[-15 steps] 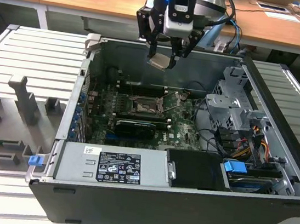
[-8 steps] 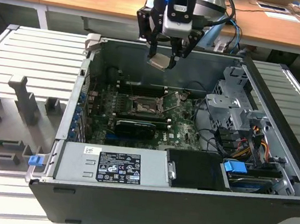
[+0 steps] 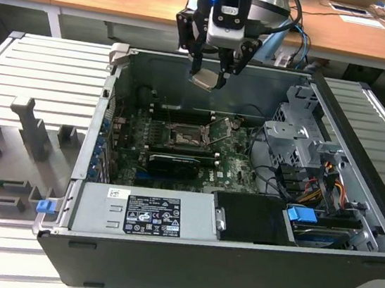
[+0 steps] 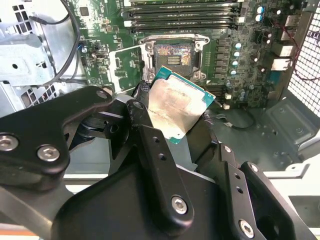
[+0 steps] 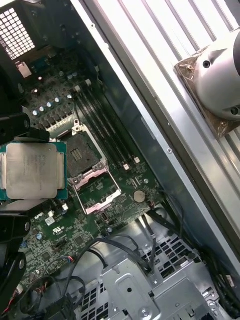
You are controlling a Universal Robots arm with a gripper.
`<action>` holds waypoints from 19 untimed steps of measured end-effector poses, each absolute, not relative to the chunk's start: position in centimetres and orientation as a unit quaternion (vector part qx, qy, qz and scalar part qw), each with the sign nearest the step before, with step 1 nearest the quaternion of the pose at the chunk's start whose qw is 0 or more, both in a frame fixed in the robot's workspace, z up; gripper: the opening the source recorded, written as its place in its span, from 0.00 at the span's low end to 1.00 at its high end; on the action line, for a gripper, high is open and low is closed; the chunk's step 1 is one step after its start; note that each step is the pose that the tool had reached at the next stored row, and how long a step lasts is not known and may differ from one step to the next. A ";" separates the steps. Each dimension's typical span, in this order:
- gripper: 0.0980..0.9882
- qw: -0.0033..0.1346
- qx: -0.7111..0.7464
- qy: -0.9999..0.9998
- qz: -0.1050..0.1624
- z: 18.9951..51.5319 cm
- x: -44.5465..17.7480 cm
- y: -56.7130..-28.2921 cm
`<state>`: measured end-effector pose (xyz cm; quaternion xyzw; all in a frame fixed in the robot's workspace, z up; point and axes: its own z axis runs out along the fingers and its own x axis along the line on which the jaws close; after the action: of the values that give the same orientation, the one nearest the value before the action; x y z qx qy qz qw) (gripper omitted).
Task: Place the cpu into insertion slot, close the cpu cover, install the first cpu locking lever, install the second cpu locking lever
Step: 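Place the cpu into insertion slot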
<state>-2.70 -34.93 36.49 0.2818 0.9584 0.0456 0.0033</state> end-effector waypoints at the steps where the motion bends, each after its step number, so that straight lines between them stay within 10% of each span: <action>1: 0.50 0.003 0.283 0.958 0.046 36.5 -2.7 -34.9; 19: 0.50 0.004 0.301 0.952 0.046 36.5 -2.7 -34.9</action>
<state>-2.70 -34.93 36.47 0.3012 0.9525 0.0456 0.0042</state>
